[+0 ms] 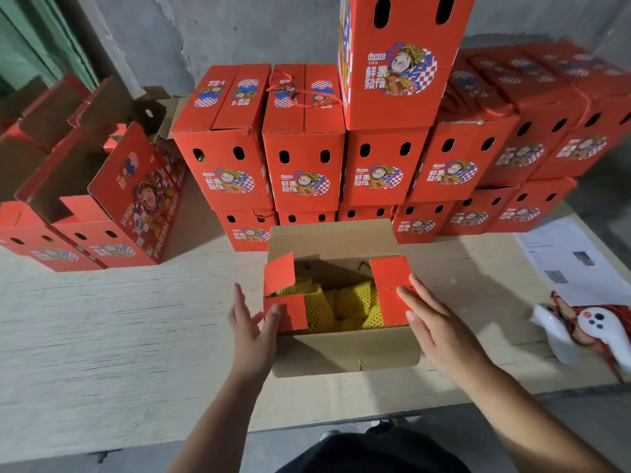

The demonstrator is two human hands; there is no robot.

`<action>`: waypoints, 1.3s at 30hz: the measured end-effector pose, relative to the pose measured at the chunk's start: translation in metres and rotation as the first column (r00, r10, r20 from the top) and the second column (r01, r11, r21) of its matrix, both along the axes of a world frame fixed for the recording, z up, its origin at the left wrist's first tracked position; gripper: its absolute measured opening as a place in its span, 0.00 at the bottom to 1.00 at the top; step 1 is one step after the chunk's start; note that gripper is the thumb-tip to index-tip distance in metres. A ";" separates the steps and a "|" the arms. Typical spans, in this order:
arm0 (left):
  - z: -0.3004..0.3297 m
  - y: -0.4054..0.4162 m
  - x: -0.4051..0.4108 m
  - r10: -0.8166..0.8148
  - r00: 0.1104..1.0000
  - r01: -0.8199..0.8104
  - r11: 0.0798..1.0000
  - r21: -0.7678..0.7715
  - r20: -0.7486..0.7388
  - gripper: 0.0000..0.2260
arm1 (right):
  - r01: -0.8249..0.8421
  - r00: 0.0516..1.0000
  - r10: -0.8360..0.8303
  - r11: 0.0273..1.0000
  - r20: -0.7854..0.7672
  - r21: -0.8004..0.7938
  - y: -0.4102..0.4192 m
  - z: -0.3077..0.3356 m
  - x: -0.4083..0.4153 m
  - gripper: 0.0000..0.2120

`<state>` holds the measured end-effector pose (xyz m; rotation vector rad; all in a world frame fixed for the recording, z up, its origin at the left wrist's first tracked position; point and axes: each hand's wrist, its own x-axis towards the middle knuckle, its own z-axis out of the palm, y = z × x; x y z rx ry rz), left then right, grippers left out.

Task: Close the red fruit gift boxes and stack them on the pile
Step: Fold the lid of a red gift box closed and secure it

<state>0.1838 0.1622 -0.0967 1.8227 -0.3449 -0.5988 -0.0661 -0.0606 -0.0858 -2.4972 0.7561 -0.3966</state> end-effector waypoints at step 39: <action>-0.010 0.023 -0.009 -0.264 0.931 0.248 0.964 -0.094 -0.253 0.33 | -0.206 0.938 0.154 0.968 -0.312 -0.142 -0.035 -0.007 -0.012 0.64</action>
